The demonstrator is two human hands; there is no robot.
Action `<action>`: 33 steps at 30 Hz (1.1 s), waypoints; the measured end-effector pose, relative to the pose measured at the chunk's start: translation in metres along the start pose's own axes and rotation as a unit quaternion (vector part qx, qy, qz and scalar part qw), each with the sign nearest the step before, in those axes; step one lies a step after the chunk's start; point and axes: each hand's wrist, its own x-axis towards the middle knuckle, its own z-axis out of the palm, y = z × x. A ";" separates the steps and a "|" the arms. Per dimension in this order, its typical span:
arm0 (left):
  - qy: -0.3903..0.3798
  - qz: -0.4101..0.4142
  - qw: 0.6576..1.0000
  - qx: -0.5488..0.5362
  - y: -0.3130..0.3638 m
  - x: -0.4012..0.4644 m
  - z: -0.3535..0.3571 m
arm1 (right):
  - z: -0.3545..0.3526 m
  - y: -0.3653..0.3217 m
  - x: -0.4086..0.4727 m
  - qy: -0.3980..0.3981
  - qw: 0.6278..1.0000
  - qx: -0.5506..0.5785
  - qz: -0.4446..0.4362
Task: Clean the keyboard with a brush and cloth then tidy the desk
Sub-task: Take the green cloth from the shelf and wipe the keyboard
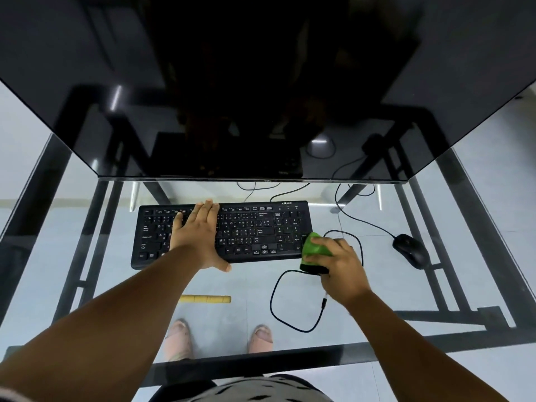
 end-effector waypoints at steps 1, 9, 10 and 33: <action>0.001 0.002 1.000 -0.002 0.000 0.000 0.000 | -0.001 -0.003 0.003 0.011 1.000 0.009 0.004; 0.090 0.014 0.993 -0.070 -0.016 -0.019 0.028 | 0.023 -0.079 0.041 -0.067 0.992 0.028 -0.102; 0.100 0.010 0.992 -0.073 -0.022 -0.025 0.033 | 0.024 -0.081 0.043 -0.071 0.991 0.028 -0.106; 0.136 -0.044 0.979 -0.146 -0.117 -0.059 0.067 | 0.048 -0.113 0.055 -0.123 0.975 0.026 -0.185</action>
